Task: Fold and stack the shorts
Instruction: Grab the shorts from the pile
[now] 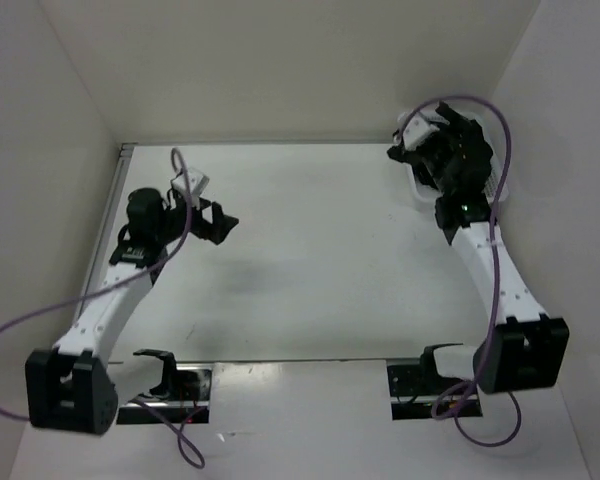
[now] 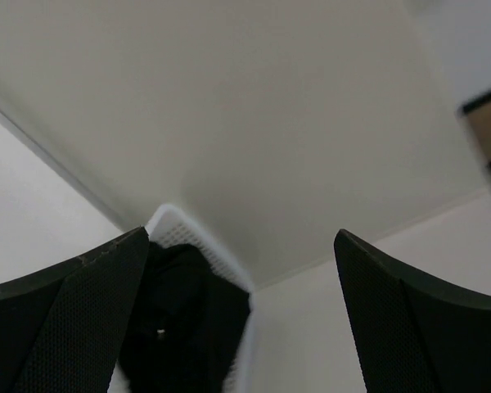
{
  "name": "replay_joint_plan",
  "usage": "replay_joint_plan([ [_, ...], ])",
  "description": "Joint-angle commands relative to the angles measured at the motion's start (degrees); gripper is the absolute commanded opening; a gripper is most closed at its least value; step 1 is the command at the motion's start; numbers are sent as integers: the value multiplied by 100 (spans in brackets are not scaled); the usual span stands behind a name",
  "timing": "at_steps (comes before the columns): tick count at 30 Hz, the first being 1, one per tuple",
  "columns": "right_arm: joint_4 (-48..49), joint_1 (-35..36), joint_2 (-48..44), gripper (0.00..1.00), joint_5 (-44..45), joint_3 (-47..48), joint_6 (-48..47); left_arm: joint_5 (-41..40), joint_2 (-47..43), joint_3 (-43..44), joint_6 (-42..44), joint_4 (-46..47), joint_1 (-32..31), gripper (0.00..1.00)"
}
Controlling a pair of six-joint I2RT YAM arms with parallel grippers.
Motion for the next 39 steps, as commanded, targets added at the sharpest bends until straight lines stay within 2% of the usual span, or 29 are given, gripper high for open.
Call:
replay_joint_plan([
  [1,-1083,-261,1702,98,1366,1233,2415,-1248,2076,1467,38,-1236,-231,100],
  [2,-1304,-462,2159,98,1671,1993,2706,-1328,2468,2290,38,-1509,-231,100],
  [3,-1724,-569,2582,98,1735,2401,3031,-1381,2803,2594,38,-1816,-284,100],
  [4,-1946,-831,3326,98,1658,3136,3739,-1381,3328,2814,38,-1880,-284,100],
  [5,-2096,-929,3611,98,1509,3405,4094,-1477,3533,3077,38,-1881,-284,100],
  [6,-2254,-1000,3858,95,1438,3608,4368,-1478,3866,3184,38,-1881,-354,100],
  [8,-2457,-1062,4570,95,1568,4275,4878,-1478,4132,3387,38,-2064,-415,100],
  [10,-2861,-1167,5358,98,1858,5028,5431,-1417,4492,3677,38,-2170,-416,100],
  [11,-2932,-1289,5555,98,1998,5199,6121,-1347,4589,3756,38,-2284,-416,100],
  [12,-2932,-1291,5705,98,2235,5287,6372,-1346,4721,3818,38,-2285,-416,100],
  [19,-3072,-1291,6953,98,2457,6315,6691,-1555,4722,3757,38,-2461,-600,100],
  [23,-3195,-1291,7252,95,2755,6247,6823,-1758,4670,3757,38,-2513,-653,100],
  [25,-3196,-1291,7253,84,2755,6141,6823,-1759,4669,3757,38,-2513,-706,100],
  [26,-3196,-1291,7253,61,2755,6054,6823,-1829,4617,3757,38,-2513,-706,100],
  [28,-3196,-1291,7253,35,2904,6053,6683,-1908,4617,3757,38,-2513,-706,100],
  [29,-3196,-1291,7253,15,2905,6053,6612,-1961,4617,3696,38,-2513,-706,100],
  [31,-3144,-1291,7157,0,3071,6245,6401,-1961,4547,3695,38,-2452,-706,100],
  [35,-3091,-1291,6657,0,2994,6808,6041,-1961,4274,3695,38,-2268,-706,100],
  [39,-3091,-1220,5675,0,2931,7449,5838,-2495,3844,3573,38,-1742,-706,100],
])
